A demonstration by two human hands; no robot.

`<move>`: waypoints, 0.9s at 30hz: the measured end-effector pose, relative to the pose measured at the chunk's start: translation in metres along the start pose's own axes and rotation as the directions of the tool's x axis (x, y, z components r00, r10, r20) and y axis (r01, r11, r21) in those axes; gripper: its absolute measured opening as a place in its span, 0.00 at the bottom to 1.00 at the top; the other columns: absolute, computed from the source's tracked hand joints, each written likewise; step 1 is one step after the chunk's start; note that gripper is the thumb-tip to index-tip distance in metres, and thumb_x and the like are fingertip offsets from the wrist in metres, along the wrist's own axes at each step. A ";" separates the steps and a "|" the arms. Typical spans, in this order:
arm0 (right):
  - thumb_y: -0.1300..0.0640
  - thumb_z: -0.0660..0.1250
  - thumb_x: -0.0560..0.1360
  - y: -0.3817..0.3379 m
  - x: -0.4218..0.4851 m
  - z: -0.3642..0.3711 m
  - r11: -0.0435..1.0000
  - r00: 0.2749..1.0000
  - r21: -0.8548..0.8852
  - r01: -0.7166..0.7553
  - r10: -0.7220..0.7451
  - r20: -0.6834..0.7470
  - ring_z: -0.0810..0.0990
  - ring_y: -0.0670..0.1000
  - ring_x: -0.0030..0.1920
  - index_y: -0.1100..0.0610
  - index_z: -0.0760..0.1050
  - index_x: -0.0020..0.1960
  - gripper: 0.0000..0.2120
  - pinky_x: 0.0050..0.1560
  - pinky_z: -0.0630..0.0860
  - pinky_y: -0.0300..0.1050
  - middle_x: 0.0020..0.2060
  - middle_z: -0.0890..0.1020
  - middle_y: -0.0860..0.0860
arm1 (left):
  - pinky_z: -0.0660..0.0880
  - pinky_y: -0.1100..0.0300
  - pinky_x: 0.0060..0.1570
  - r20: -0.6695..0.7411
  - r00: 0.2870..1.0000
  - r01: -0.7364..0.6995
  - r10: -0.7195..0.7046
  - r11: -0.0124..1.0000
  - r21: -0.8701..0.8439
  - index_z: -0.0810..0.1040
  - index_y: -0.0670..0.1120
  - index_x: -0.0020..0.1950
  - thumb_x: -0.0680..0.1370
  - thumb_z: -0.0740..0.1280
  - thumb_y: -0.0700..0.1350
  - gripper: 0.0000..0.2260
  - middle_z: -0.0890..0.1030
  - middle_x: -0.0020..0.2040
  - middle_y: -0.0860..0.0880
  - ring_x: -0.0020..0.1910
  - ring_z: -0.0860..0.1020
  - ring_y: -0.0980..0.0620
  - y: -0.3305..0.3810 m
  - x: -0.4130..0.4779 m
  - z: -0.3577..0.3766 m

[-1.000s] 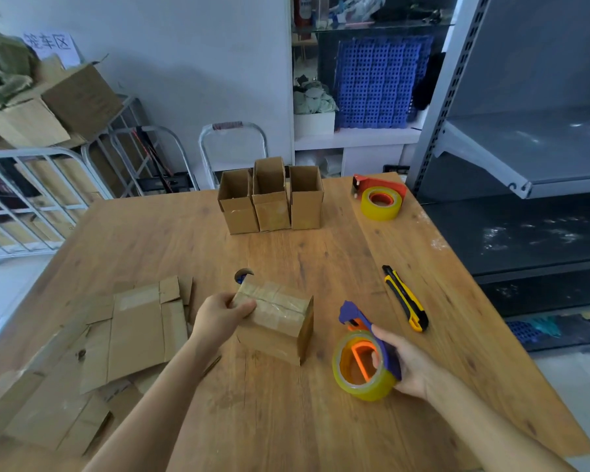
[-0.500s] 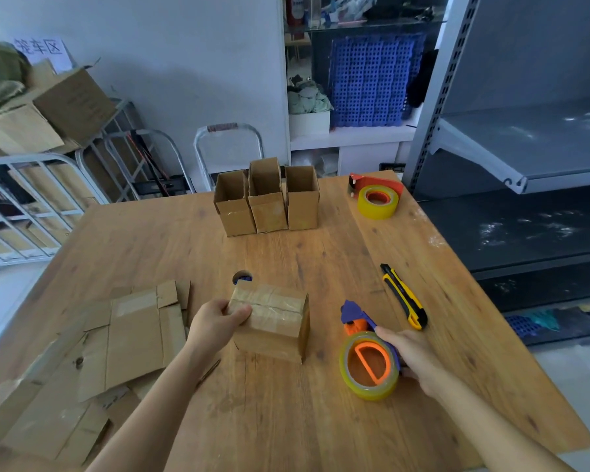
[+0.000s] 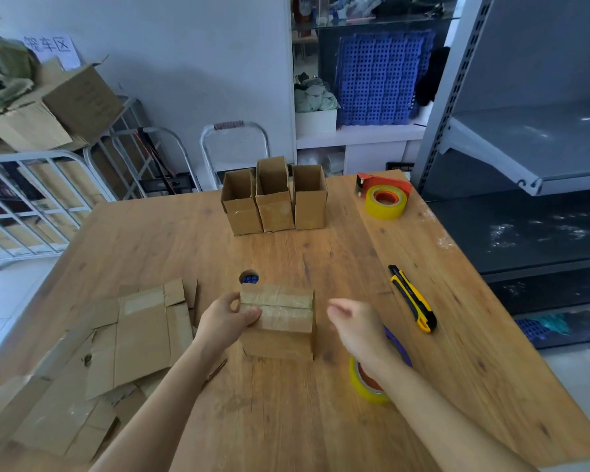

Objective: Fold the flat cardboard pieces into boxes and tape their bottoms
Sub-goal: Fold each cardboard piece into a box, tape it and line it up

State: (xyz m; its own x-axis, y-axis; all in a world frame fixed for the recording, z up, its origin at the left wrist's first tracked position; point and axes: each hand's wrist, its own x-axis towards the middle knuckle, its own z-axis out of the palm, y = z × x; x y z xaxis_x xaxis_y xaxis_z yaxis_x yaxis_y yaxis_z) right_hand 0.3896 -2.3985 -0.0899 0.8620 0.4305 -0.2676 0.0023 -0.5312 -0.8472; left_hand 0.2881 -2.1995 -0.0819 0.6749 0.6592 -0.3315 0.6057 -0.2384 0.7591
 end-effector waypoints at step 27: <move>0.71 0.71 0.67 -0.002 0.011 0.020 0.999 0.996 0.037 -0.003 0.006 -0.089 0.75 0.50 0.35 0.54 0.71 0.34 0.14 0.31 0.70 0.36 0.32 0.77 0.49 | 0.73 0.49 0.62 0.226 0.972 0.069 0.068 0.834 -0.548 0.70 0.49 0.66 0.79 0.57 0.63 0.23 0.76 0.62 0.49 0.61 0.76 0.47 -0.003 -0.007 -0.019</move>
State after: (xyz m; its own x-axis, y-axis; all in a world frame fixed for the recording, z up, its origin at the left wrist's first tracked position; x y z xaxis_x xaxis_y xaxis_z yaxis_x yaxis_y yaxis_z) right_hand 0.3887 -2.3788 -0.1002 0.9038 0.3604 -0.2308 -0.0191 -0.5048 -0.8631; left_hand 0.2737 -2.1897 -0.0710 0.7923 0.4629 -0.3974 0.3211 0.2374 0.9168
